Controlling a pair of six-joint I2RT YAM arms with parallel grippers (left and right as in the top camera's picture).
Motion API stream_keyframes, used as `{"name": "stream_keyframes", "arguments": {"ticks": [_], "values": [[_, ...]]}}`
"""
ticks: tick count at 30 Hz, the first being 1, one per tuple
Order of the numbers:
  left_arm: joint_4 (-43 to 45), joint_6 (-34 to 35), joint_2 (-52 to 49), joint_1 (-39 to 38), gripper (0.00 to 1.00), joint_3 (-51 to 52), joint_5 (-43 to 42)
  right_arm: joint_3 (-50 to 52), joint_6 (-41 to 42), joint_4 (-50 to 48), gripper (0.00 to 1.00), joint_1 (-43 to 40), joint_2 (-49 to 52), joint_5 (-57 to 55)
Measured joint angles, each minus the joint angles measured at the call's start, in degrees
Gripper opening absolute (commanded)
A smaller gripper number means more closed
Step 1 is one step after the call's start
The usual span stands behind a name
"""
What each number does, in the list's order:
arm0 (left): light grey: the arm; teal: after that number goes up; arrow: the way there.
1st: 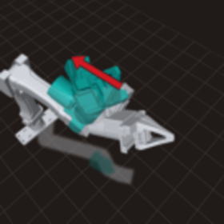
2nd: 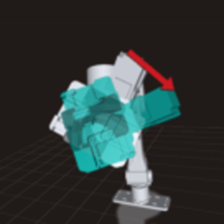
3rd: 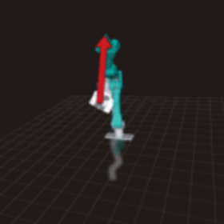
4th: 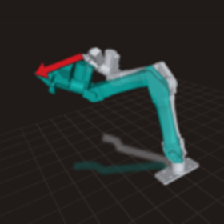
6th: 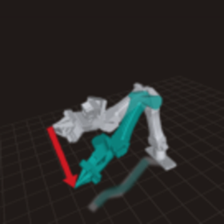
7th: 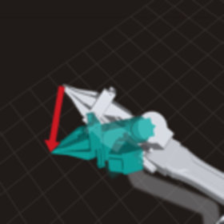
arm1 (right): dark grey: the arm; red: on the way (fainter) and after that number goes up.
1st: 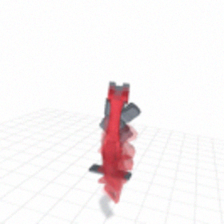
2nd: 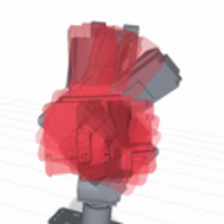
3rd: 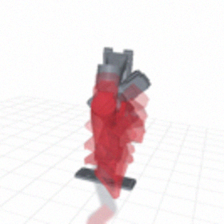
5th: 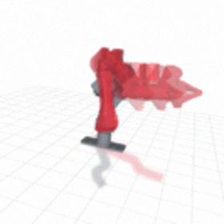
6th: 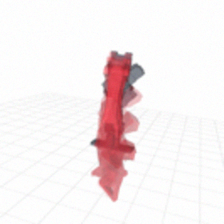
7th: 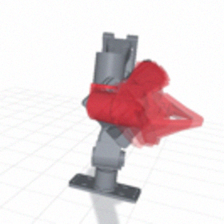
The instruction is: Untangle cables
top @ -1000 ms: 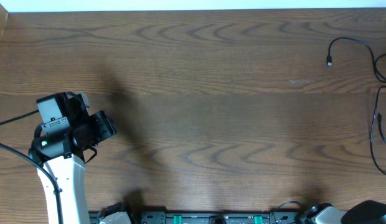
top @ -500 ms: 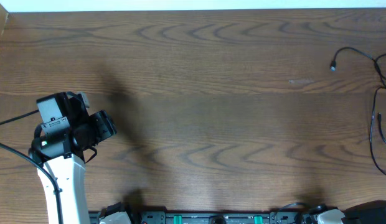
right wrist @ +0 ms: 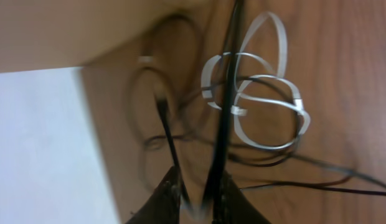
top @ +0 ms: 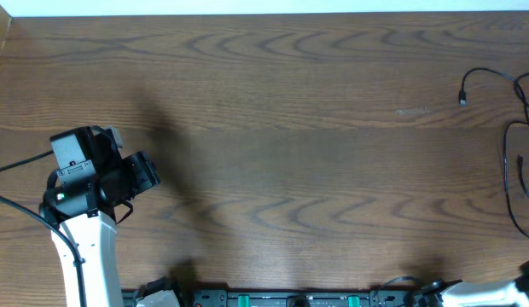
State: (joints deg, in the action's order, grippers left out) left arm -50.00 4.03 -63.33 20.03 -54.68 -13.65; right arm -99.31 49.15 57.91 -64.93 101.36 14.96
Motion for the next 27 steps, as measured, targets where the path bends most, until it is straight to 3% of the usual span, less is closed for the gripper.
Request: {"name": "stream_keyframes", "arguments": {"ticks": [1, 2, 10, 14, 19, 22, 27], "values": [[-0.1, 0.0, 0.0, 0.0, 0.66, 0.0, 0.0, 0.0, -0.2, 0.3, 0.70, 0.0, 1.9, -0.6], [-0.2, 0.0, 0.0, 0.0, 0.66, 0.0, 0.0, 0.0, -0.5, 1.3, 0.99, 0.0, 5.1, -1.1], [-0.4, 0.0, 0.0, 0.0, 0.66, 0.0, 0.0, 0.0, -7.8, 7.4, 0.99, 0.0, 19.0, 4.5], [-0.4, 0.0, 0.0, 0.0, 0.66, 0.0, -0.1, 0.3, -20.4, 6.2, 0.99, 1.5, 21.2, 18.4], [-0.4, 0.0, 0.0, 0.0, 0.66, 0.0, -0.2, 0.3, -29.0, 6.4, 0.99, 6.3, 20.5, 26.8], [-0.4, 0.0, 0.0, 0.0, 0.66, 0.0, -0.2, 0.3, -29.0, 7.6, 0.99, 9.6, 19.7, 24.5], [-0.5, 0.0, 0.0, 0.0, 0.66, 0.0, -0.2, 0.3, -21.4, 12.3, 0.99, 11.0, 17.1, 9.3]]}}
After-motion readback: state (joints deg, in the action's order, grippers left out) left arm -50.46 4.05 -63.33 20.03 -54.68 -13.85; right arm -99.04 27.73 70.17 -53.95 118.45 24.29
